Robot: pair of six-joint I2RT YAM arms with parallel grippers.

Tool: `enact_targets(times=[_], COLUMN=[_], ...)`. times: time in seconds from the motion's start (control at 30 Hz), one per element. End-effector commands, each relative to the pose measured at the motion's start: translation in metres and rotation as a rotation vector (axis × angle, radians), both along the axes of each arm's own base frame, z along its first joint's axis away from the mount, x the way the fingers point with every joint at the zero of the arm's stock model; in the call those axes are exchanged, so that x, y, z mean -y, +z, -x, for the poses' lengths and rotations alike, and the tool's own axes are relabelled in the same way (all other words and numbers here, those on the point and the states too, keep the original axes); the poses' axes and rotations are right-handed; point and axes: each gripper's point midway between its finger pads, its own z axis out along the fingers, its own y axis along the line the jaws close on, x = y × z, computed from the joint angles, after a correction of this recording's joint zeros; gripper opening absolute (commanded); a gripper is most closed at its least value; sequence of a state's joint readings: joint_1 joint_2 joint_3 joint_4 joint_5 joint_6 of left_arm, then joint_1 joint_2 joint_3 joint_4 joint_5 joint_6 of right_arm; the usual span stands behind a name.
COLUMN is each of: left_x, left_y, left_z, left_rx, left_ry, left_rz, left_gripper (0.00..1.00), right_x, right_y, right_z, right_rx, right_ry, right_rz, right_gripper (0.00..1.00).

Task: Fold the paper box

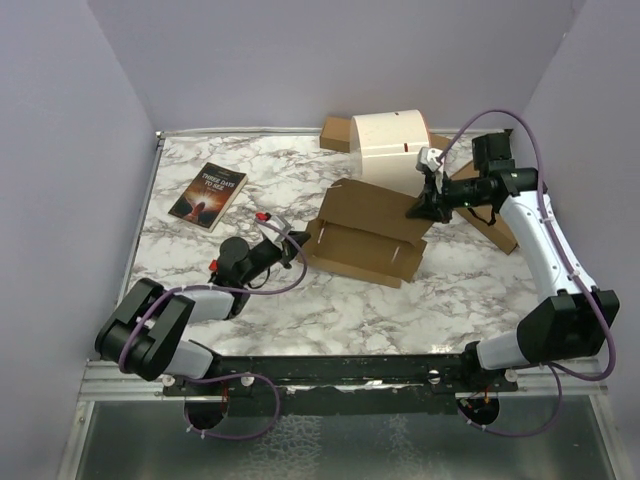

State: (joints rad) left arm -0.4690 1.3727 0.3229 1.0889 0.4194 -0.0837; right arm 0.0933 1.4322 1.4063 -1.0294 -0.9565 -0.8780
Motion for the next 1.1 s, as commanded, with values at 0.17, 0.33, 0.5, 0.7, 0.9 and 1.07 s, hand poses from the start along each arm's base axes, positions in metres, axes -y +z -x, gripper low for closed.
enact_targets(times=[0.17,0.33,0.5,0.7,0.9,1.07], left_x=[-0.001,0.005,0.017,0.017,0.011,0.007], left_y=[0.017,0.017,0.041,0.068,0.078,0.069], left_z=[0.011,0.015,0.025,0.054,0.062,0.059], left_rx=[0.160,0.125,0.037,0.023,0.050,0.082], left_ry=[-0.044,-0.115,-0.219,-0.296,-0.282,-0.262], left_rz=[0.036,0.011,0.028,0.084,0.057,0.005], left_gripper=[0.00,0.00,0.00,0.00,0.00,0.00], right_x=[-0.007,0.005,0.009,0.001,-0.003,-0.001], right_y=[-0.022,-0.007,0.022,0.056,0.085,0.093], right_z=[0.017,-0.001,-0.016,-0.029,-0.033,-0.030], right_rx=[0.043,0.113,0.202,0.244,0.297,0.317], right_ry=[0.087,-0.024,-0.069,-0.089,-0.093,-0.089], right_rz=[0.046,0.105,0.116,0.046,0.011,0.020], right_gripper=[0.01,0.01,0.01,0.01,0.01,0.01])
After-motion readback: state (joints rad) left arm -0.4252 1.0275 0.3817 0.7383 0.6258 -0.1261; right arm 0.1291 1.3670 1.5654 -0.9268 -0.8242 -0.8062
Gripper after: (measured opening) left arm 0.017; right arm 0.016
